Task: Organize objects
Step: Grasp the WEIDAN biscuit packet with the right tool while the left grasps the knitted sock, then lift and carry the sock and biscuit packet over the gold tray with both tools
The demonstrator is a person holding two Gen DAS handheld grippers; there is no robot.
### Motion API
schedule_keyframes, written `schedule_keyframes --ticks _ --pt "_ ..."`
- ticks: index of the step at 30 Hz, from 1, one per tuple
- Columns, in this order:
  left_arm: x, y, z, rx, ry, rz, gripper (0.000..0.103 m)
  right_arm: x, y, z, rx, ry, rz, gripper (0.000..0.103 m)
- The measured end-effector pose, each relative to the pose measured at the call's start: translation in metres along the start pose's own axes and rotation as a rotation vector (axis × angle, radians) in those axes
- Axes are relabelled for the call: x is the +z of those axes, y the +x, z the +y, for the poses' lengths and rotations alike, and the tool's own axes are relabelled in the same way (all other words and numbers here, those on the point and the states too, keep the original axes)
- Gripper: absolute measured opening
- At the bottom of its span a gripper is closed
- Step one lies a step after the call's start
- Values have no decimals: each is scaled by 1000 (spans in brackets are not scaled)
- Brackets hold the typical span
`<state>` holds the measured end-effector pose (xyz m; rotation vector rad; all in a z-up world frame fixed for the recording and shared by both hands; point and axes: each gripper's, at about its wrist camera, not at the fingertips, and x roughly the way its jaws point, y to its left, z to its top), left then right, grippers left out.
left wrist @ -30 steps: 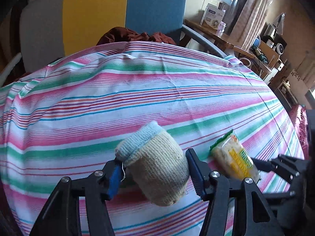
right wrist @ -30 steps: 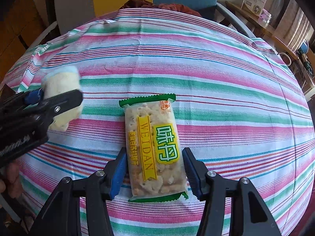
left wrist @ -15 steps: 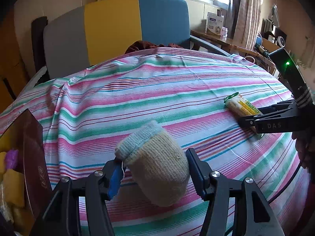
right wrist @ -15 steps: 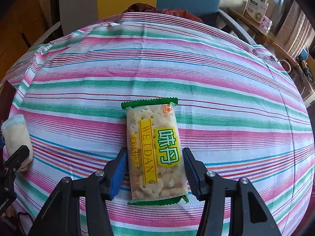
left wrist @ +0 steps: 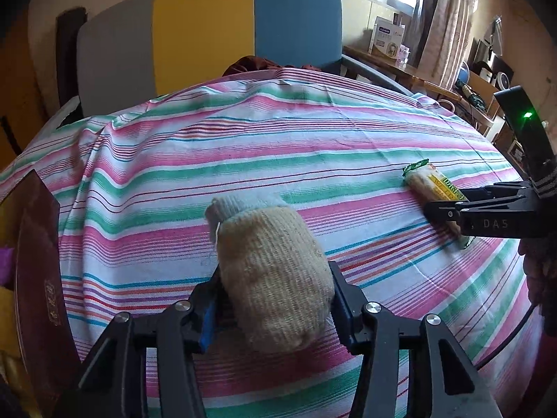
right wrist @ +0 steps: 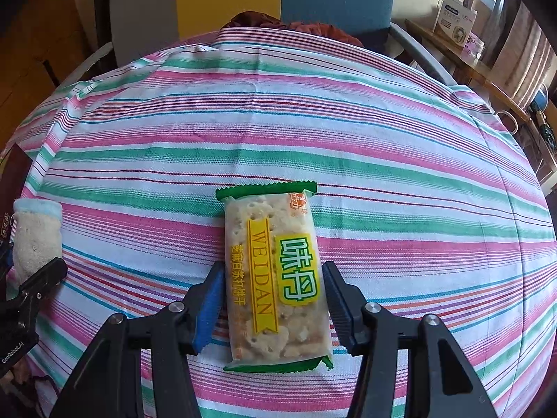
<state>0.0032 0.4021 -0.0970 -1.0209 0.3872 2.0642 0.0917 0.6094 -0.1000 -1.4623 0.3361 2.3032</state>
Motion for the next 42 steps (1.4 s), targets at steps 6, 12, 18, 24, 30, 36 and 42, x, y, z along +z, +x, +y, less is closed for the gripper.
schedule_keyframes --ticks 6,12,18,24,30,36,42 --pt "0 0 0 4 1 -3 52 0 0 3 -5 -15 -7 54" --pt "-1 -1 0 6 2 -5 52 0 0 2 -5 -15 -8 54" --pt "0 -2 2 -11 -8 -1 54 0 0 2 -6 -12 -8 54" --pt "1 -10 17 -80 -74 9 67 -1 -5 5 -8 -13 -4 54" --pt "3 -21 28 -98 -148 21 71 1 -4 6 -14 -17 3 54" --pt "18 -20 28 -96 -170 26 75 2 -4 7 -20 -17 5 54" --pt "26 0 27 -3 -116 59 52 1 -4 8 -8 -38 -4 49"
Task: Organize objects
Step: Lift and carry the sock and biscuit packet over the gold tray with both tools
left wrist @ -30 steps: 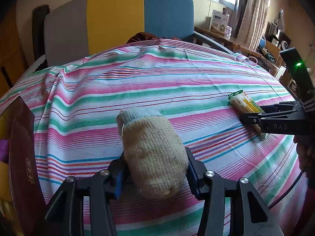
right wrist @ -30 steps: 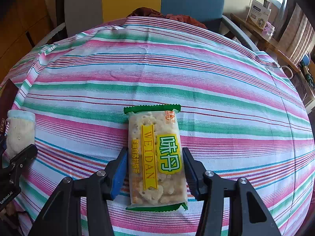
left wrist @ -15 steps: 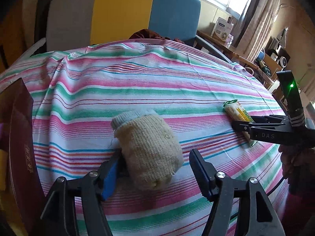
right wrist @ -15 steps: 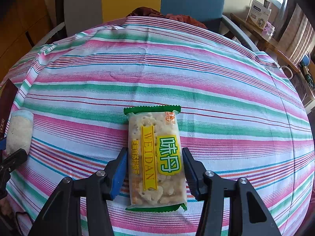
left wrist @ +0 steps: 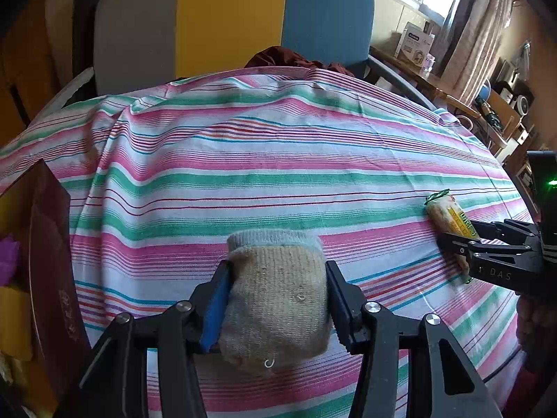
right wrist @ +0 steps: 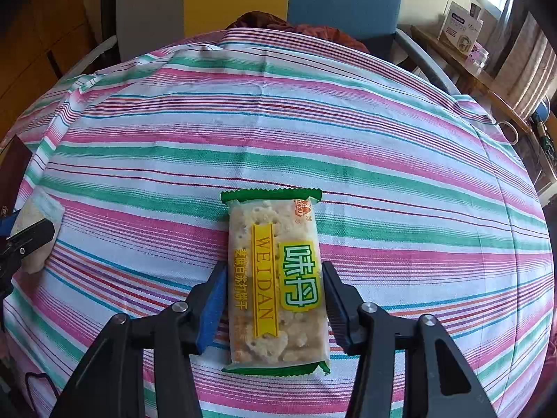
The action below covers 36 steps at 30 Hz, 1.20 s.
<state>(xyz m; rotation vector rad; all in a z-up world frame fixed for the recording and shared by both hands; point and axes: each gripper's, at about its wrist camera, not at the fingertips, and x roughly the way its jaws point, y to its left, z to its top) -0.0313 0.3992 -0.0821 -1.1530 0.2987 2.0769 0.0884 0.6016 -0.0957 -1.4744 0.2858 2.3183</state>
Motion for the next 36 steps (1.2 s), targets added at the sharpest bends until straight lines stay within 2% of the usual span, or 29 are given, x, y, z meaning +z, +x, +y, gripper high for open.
schedule_keyframes --ticks 5,9,17,22,30,36 --pt "-8 -18 2 18 35 -3 50 -2 0 0 0 -6 -11 49" --pt "-13 -53 10 37 62 -55 50 -4 0 -2 9 2 -21 49" --pt "-24 -125 55 120 33 -173 51 -8 -2 2 -11 -15 -52 49" --pt "-36 -151 89 179 -8 -192 51 -8 -1 5 -33 -30 -50 48" --pt "-59 -170 134 227 -86 -198 51 -4 -2 12 -83 41 53 48" --pt "-74 -176 153 220 -132 -197 51 -11 -9 28 -25 118 124 48"
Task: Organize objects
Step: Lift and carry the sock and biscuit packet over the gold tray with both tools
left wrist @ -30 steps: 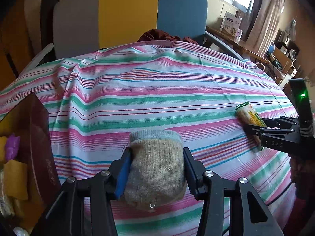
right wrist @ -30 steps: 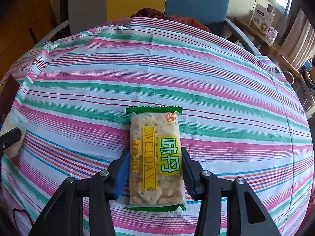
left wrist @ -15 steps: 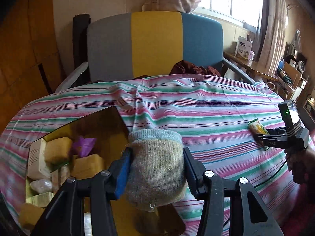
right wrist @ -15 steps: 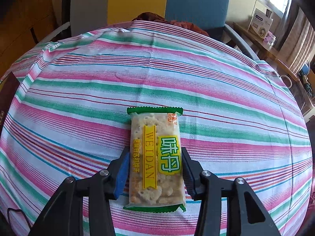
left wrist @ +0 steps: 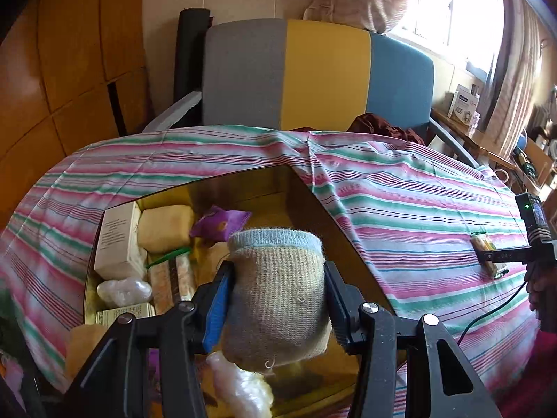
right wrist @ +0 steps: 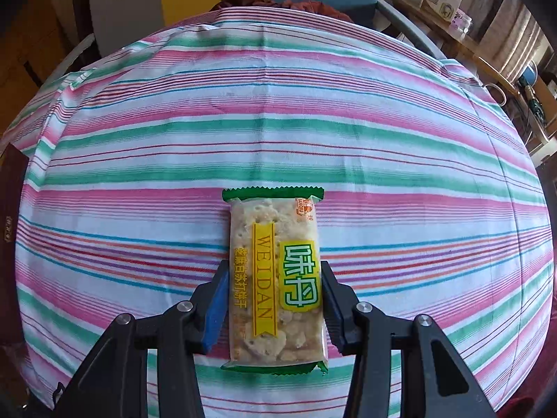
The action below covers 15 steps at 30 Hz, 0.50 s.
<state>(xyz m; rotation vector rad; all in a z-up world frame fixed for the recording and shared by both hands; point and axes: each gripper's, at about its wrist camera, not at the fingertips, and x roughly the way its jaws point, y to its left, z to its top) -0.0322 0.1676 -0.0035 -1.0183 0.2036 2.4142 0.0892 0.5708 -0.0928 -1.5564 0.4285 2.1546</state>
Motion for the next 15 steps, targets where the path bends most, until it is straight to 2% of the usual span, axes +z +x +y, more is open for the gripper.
schedule_keyframes --ticks 7,10,15 --pt "-6 -7 22 -9 -44 -13 51 -15 -11 55 63 -59 4 48" --pt "-8 -13 34 -14 -66 -25 51 -18 -26 86 115 -89 -38 48" --pt "-9 -28 70 -14 -150 -56 51 -23 -70 152 253 -181 -145 48"
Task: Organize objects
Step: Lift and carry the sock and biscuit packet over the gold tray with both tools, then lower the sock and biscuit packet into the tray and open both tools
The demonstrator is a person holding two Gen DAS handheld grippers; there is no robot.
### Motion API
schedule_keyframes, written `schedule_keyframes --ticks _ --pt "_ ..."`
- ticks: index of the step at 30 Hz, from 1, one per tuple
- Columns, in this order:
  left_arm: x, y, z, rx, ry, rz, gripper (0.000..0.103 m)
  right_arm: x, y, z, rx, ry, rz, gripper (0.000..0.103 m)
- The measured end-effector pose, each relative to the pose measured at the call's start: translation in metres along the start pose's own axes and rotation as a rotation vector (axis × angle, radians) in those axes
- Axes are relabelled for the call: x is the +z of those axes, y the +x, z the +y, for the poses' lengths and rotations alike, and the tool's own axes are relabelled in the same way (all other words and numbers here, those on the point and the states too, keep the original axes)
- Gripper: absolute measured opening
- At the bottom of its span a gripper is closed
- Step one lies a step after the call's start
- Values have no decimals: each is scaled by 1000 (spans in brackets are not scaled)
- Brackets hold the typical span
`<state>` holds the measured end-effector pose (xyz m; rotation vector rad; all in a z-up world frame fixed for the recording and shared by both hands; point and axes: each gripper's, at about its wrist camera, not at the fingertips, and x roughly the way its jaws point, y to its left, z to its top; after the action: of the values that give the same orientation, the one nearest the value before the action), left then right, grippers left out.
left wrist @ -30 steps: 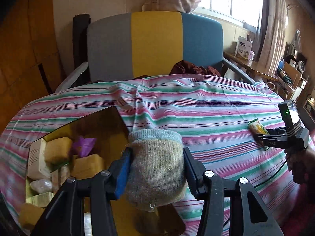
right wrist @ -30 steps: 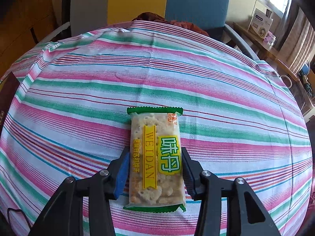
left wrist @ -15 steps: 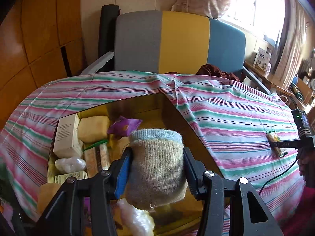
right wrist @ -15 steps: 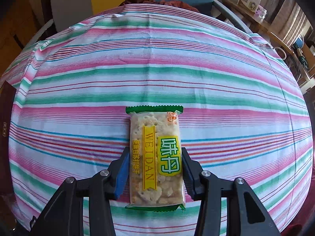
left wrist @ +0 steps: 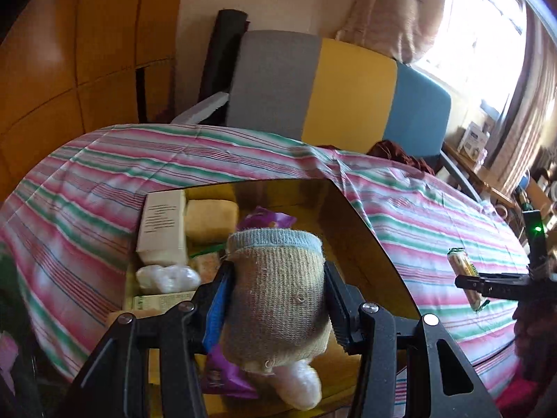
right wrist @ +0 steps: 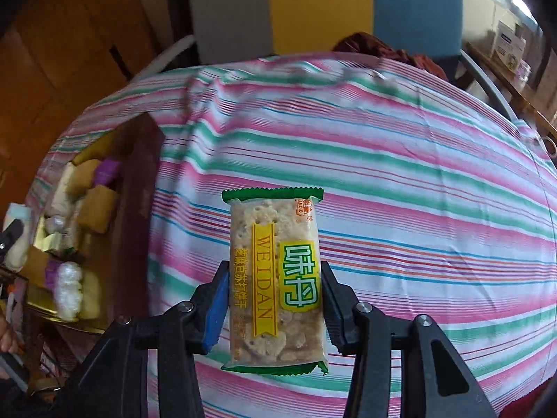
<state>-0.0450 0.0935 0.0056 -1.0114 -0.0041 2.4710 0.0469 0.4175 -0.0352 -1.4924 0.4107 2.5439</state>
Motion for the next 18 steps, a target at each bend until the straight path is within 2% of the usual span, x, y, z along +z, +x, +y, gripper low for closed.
schedule_keyframes --ticks 4,10,13,18 --pt "3 -13 30 22 -65 -21 51 8 -5 72 112 -100 -49 48" --pt "-1 -24 59 53 -126 -28 51 4 17 151 186 -216 -37 48" --pt "-3 -24 63 53 -132 -24 51 -5 37 175 165 -276 14 48" --pt "-5 -15 57 34 -121 -4 51 -16 62 180 102 -319 63 49"
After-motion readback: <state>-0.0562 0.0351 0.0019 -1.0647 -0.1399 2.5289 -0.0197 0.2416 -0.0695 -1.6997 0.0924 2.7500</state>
